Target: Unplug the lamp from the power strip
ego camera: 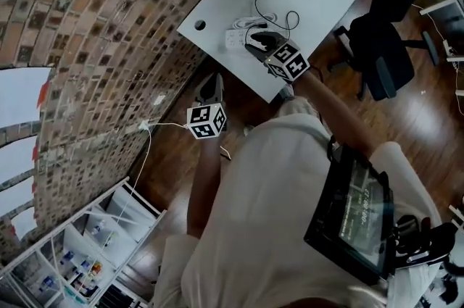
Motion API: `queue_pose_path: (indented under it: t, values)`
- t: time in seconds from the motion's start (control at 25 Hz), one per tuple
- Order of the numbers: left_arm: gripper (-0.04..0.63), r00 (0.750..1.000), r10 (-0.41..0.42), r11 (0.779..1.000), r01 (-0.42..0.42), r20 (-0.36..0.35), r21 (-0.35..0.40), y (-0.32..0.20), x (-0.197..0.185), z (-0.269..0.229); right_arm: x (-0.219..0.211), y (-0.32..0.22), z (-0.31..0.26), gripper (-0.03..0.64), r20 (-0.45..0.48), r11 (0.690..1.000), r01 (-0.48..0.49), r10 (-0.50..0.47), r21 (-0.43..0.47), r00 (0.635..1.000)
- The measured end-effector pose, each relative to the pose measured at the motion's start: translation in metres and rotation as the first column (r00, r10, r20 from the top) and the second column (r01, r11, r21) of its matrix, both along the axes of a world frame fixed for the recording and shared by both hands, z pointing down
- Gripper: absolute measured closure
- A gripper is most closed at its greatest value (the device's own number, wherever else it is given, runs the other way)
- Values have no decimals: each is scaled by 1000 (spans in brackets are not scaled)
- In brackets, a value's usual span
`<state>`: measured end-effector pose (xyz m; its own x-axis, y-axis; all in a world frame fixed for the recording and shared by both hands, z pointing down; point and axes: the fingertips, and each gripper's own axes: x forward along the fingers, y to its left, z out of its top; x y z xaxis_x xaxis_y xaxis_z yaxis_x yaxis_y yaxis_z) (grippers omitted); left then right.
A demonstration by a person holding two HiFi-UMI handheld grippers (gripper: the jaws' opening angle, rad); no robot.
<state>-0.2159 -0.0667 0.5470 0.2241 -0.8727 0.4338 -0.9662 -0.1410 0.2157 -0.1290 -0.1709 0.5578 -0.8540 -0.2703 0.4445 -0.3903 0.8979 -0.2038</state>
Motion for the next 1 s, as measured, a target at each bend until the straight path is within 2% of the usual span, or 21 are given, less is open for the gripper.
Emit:
queue_pose_path:
  t: [0.28, 0.4, 0.76, 1.0]
  values:
    - [591, 999, -8, 999, 10, -34, 46, 73, -17, -15, 18, 90, -31, 491, 76, 998, -61, 60, 10, 995]
    - [591, 999, 18, 997, -14, -48, 72, 102, -15, -25, 31, 117, -42, 494, 94, 993, -114, 110, 30, 989]
    - [591, 987, 146, 981, -137, -60, 140, 165, 18, -53, 77, 159, -51, 501, 126, 941, -333, 324, 59, 938]
    - [591, 987, 161, 978, -157, -15, 139, 192, 33, -54, 106, 181, -55, 508, 140, 931, -359, 348, 59, 927]
